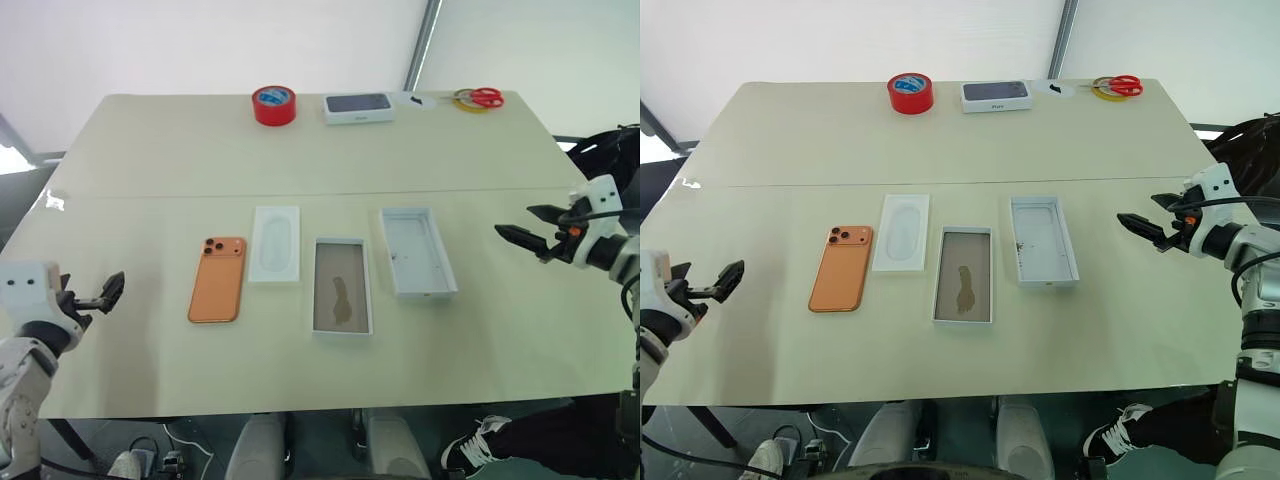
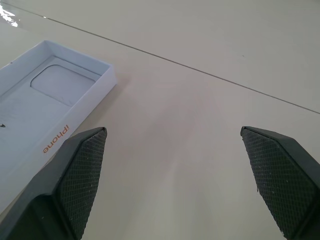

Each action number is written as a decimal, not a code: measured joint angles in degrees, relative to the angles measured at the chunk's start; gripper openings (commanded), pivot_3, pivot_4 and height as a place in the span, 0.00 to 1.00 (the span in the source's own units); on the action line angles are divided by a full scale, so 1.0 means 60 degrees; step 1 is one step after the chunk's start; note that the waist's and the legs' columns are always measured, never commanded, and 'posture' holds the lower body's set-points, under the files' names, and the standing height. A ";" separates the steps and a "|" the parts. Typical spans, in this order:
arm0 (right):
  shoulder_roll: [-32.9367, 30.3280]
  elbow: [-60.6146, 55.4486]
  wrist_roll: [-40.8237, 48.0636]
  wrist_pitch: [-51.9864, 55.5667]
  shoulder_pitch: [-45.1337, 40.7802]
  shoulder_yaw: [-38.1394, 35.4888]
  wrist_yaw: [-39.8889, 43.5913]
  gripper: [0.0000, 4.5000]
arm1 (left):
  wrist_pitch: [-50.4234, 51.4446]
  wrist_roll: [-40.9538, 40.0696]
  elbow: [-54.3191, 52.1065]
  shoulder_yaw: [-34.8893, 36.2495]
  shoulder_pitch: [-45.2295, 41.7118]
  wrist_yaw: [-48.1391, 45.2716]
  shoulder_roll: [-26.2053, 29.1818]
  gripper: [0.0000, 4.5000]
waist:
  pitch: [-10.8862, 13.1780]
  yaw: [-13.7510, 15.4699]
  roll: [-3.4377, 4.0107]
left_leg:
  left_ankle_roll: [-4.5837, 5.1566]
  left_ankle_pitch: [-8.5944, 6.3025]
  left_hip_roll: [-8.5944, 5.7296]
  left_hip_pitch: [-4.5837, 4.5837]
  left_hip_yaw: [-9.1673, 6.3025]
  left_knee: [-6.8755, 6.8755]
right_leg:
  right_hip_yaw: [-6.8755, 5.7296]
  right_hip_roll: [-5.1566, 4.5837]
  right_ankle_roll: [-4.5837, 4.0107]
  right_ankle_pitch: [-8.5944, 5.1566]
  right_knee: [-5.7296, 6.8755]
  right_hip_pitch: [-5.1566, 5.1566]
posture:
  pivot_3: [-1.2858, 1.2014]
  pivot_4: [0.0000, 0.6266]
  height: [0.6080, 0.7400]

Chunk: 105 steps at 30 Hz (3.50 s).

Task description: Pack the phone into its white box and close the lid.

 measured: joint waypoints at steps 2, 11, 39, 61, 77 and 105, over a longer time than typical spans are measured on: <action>0.0000 -0.0003 -0.0002 0.0000 -0.0068 0.0031 0.0016 1.00 | 0.0000 0.0001 0.0000 -0.0012 -0.0037 0.0027 -0.0003 0.99 | 0.0000 -0.0001 0.0000 | 0.0000 0.0000 0.0001 0.0002 -0.0001 0.0000 | 0.0000 0.0002 0.0000 0.0000 0.0000 0.0002 | 0.52 0.24 1.00; 0.0049 -0.0518 0.0009 0.0037 -0.0123 0.0208 0.0042 1.00 | 0.0041 -0.0035 -0.0196 -0.0150 -0.0210 0.0124 -0.0143 0.99 | 0.0000 0.0001 0.0000 | 0.0000 0.0000 0.0000 0.0002 -0.0001 0.0001 | 0.0000 0.0001 0.0000 0.0001 0.0002 0.0005 | 0.52 0.24 1.00; 0.1652 -0.8711 0.0896 0.3073 0.1530 0.2539 -0.1198 1.00 | 0.6989 -0.1106 0.1254 -0.3312 -0.7260 0.3855 -0.3415 0.99 | -0.0001 0.0219 -0.0016 | -0.0042 0.0030 -0.0025 0.0022 -0.0043 0.0025 | -0.0007 0.0032 0.0038 0.0019 0.0066 0.0029 | 0.52 0.24 1.00; 0.1252 -0.9886 0.1187 0.3165 0.2130 0.2608 -0.1012 1.00 | 0.8751 -0.0444 0.2503 -0.2308 -0.8299 0.3528 -0.4313 0.61 | -0.0001 0.0227 -0.0019 | -0.0066 0.0043 -0.0021 0.0027 -0.0054 0.0024 | -0.0011 0.0030 0.0031 0.0013 0.0075 0.0031 | 0.52 0.24 1.00; 0.0562 -1.0534 0.0038 0.3692 0.2428 0.5567 -0.0508 0.82 | 0.8717 0.0196 0.2695 -0.1387 -0.8490 0.3225 -0.4543 0.00 | 0.0003 0.0214 -0.0044 | -0.0071 0.0046 -0.0017 0.0028 -0.0060 0.0024 | -0.0016 0.0027 0.0019 0.0007 0.0075 0.0031 | 0.52 0.24 1.00; 0.2395 -0.6269 -0.2542 -0.0069 -0.0726 0.7305 0.0797 0.32 | 0.8760 -0.0333 0.2019 0.0754 -0.9256 0.2729 -0.3781 0.00 | 0.0013 0.0180 -0.0067 | -0.0113 0.0069 -0.0021 0.0021 -0.0061 0.0015 | -0.0022 0.0021 0.0042 0.0023 0.0080 0.0024 | 0.52 0.24 1.00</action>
